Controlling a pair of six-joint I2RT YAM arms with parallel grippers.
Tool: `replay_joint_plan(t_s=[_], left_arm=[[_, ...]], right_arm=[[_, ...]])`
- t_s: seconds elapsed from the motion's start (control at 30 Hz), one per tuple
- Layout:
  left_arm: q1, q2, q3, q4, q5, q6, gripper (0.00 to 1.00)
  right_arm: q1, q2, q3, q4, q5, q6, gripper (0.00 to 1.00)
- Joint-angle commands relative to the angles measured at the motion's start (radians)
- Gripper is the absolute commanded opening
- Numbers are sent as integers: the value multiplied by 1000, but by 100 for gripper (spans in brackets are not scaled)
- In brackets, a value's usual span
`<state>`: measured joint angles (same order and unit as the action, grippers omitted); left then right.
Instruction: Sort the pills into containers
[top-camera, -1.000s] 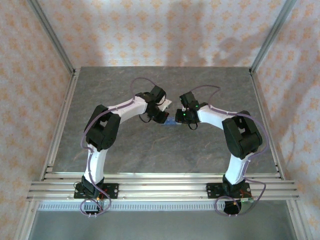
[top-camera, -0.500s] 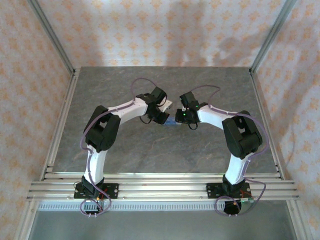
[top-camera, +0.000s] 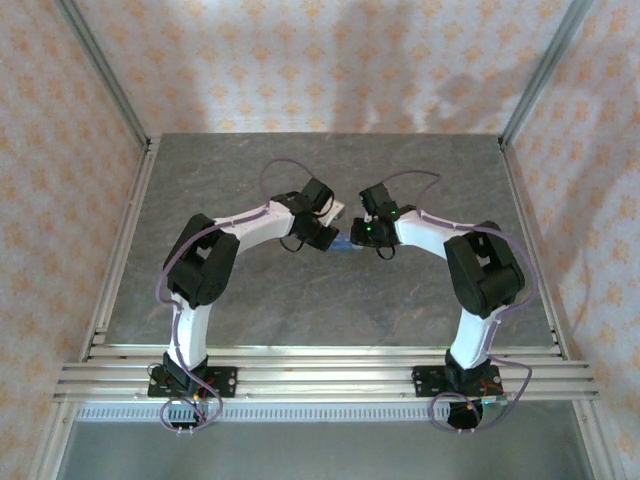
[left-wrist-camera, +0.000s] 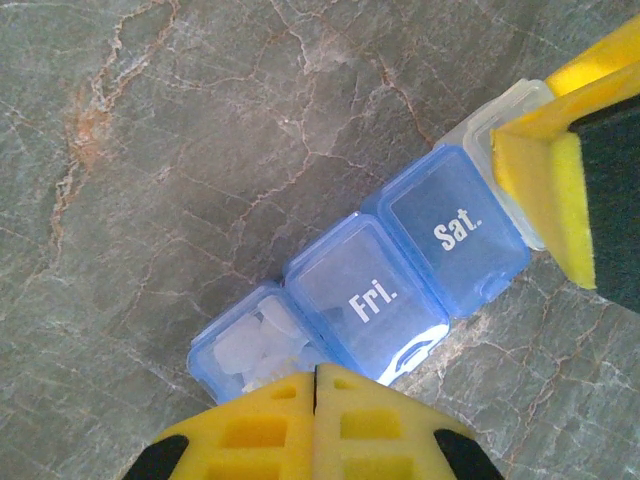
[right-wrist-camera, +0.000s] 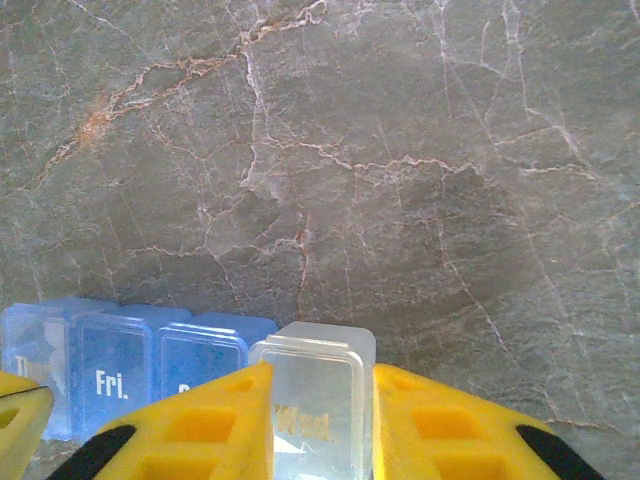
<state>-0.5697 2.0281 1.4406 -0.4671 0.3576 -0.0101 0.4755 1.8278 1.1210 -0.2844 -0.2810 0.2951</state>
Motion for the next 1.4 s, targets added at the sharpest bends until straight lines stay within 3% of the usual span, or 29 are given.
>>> replay_joint_plan(t_s=[0.0,0.23,0.5,0.57,0.63,0.7,0.73,0.77,0.8,0.87,1.0,1.07,1.23,1.37], left_arm=[[-11,4,27,-57,-15,-16,0],[-7,-72,138,-12,-19,-40,6],[20,-207,133,111,-108,-60,11],[33,-267,84,165,-140,-60,18],[53,-340,17,233,-167,-58,28],[77,-420,-57,295,-208,-60,47],[89,-453,-88,319,-223,-58,62],[103,-487,-119,341,-239,-56,93],[120,-522,-147,357,-252,-55,99],[150,-577,-199,394,-291,-44,100],[161,-679,-379,603,-490,60,100],[170,-723,-503,781,-562,121,100],[242,-750,-806,1292,-629,107,100],[289,-761,-855,1230,-611,188,100]], right_arm=[[1,53,-4,-80,14,3,27],[-6,39,78,-123,17,10,32],[-47,-20,287,-220,18,18,61],[-62,-36,338,-245,22,17,67],[-91,-62,372,-260,26,20,73],[-133,-99,379,-263,32,31,84],[-153,-119,376,-262,43,37,98],[-178,-143,366,-257,55,43,100],[-203,-168,353,-251,67,50,100],[-250,-206,335,-252,111,65,100],[-332,-270,295,-262,276,93,100],[-379,-302,251,-234,345,113,100],[-444,-384,66,-55,540,116,100],[-451,-436,-96,147,657,27,100]])
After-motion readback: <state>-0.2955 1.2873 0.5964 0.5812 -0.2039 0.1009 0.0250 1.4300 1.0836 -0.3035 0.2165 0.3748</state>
